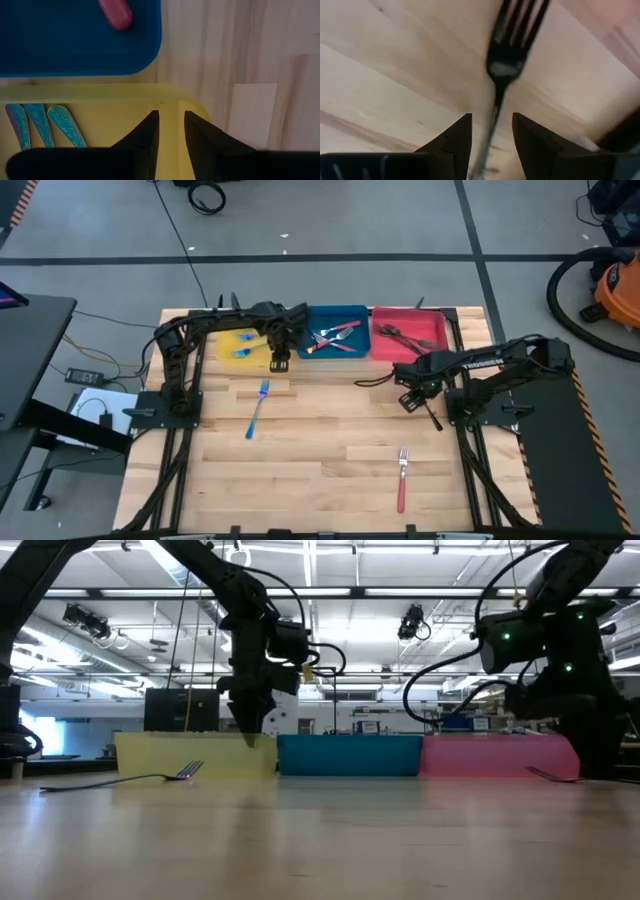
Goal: Sort silverware by color (type)
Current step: Put the black fork into the pink bin
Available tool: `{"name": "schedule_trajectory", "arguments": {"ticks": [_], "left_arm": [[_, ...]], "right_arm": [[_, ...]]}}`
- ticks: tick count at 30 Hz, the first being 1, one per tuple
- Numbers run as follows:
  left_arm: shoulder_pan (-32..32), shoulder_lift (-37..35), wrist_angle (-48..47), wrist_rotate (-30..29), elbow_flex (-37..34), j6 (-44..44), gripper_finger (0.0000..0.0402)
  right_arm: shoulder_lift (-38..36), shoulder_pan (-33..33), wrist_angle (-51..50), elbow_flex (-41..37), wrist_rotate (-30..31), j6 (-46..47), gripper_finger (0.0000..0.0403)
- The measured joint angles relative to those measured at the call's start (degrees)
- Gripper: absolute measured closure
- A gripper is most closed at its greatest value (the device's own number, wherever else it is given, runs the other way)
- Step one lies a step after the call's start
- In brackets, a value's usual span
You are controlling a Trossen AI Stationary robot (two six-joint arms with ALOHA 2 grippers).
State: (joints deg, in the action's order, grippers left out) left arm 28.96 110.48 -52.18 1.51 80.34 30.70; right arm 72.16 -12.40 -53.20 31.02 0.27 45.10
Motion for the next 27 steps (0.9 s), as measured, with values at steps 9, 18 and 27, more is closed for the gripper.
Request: {"name": "schedule_trajectory", "arguments": {"ticks": [9,18,27], "left_arm": [[-0.91,0.0,0.03,0.0,0.0,0.0,0.031],[-0.91,0.0,0.07,0.03,0.0,-0.05,0.031],[-0.91,0.0,0.07,0.04,0.0,-0.07,0.031]], "right_arm": [[-0.13,-0.04,2.65,-2.05,1.05,0.58,0.0261],[-0.07,-0.01,4.67,-2.16,0.89,-0.54,0.0371],[0.02,-0.04,4.29,-1.65,2.13,-0.73,0.0391]]}}
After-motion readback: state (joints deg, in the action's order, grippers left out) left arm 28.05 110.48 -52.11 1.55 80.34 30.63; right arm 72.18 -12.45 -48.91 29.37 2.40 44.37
